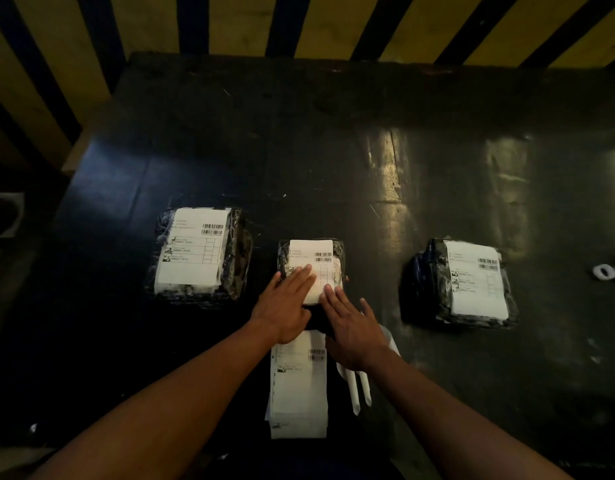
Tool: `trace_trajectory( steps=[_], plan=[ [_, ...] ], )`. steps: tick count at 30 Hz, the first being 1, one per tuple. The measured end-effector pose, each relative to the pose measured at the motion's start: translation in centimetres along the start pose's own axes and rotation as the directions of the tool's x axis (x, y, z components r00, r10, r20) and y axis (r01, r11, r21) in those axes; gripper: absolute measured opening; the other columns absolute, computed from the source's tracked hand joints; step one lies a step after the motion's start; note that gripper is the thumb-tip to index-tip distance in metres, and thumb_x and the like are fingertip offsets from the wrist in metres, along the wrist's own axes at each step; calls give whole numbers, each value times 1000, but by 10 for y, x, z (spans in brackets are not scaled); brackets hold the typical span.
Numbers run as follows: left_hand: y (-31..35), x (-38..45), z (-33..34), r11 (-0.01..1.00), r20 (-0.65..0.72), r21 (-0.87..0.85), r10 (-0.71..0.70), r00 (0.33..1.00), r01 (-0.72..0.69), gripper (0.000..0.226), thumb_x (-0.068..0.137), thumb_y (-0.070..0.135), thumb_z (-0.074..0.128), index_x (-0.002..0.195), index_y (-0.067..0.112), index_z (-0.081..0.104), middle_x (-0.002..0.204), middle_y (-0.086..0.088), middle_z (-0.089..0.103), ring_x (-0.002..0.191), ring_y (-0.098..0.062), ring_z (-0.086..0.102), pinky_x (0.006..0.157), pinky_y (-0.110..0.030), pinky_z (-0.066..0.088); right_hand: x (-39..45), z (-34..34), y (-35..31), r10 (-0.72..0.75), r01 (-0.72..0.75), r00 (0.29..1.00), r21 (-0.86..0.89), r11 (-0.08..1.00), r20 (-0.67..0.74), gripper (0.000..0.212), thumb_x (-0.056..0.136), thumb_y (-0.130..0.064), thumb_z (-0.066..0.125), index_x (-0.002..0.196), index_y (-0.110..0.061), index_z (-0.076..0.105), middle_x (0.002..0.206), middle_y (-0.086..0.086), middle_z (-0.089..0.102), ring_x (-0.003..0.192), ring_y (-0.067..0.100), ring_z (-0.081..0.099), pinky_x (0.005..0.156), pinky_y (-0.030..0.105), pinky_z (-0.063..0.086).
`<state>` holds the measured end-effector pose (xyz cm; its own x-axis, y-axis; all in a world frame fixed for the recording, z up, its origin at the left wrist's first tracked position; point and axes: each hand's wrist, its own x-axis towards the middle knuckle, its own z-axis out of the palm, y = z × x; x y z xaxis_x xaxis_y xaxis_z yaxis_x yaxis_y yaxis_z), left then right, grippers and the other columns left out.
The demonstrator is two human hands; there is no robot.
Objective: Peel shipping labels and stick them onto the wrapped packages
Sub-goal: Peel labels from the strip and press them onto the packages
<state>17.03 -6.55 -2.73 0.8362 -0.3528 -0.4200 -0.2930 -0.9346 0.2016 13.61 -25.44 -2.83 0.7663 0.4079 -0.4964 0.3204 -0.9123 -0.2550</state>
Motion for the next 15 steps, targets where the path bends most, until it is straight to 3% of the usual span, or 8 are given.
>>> trace_trajectory(
  steps=[4,6,10,12,15],
  plan=[
    [-15,11,-12,991,-81,21,-134,988,136,77,98,40,46,162,12,15,170,-6,15,157,-18,13,130,-42,2,0,0,3,-13,13,1000,0,1000,0,84,100,-38,47,162,-21,-7,168,-3,-21,156,16,-16,126,57,4],
    [-10,19,-22,994,-110,-12,-114,987,113,75,97,39,48,160,10,20,168,-8,22,155,-21,18,130,-39,4,0,-1,3,-15,15,1000,1,1000,3,85,99,-37,47,162,-21,-7,168,-2,-21,156,17,-16,126,57,4],
    [6,28,-23,996,9,-64,61,998,-60,76,104,42,39,164,17,0,172,-1,-9,158,-15,-10,128,-35,-3,1,0,0,-10,11,1000,11,1000,-12,86,99,-38,49,162,-20,-7,167,-2,-23,156,17,-18,126,57,5],
    [0,29,-19,999,84,-32,29,996,-27,76,105,43,34,163,19,-8,170,2,-19,157,-14,-15,129,-40,-2,0,1,0,-11,11,1000,10,1000,-10,86,99,-37,48,162,-20,-8,166,-3,-25,155,17,-19,125,57,4],
    [-15,30,-21,999,85,11,-52,995,51,76,103,40,31,162,20,-12,169,5,-23,157,-11,-15,129,-45,-1,-1,1,3,-16,17,1000,17,1000,-21,84,99,-37,47,162,-20,-7,166,-3,-23,156,17,-18,125,56,4]
  ],
)
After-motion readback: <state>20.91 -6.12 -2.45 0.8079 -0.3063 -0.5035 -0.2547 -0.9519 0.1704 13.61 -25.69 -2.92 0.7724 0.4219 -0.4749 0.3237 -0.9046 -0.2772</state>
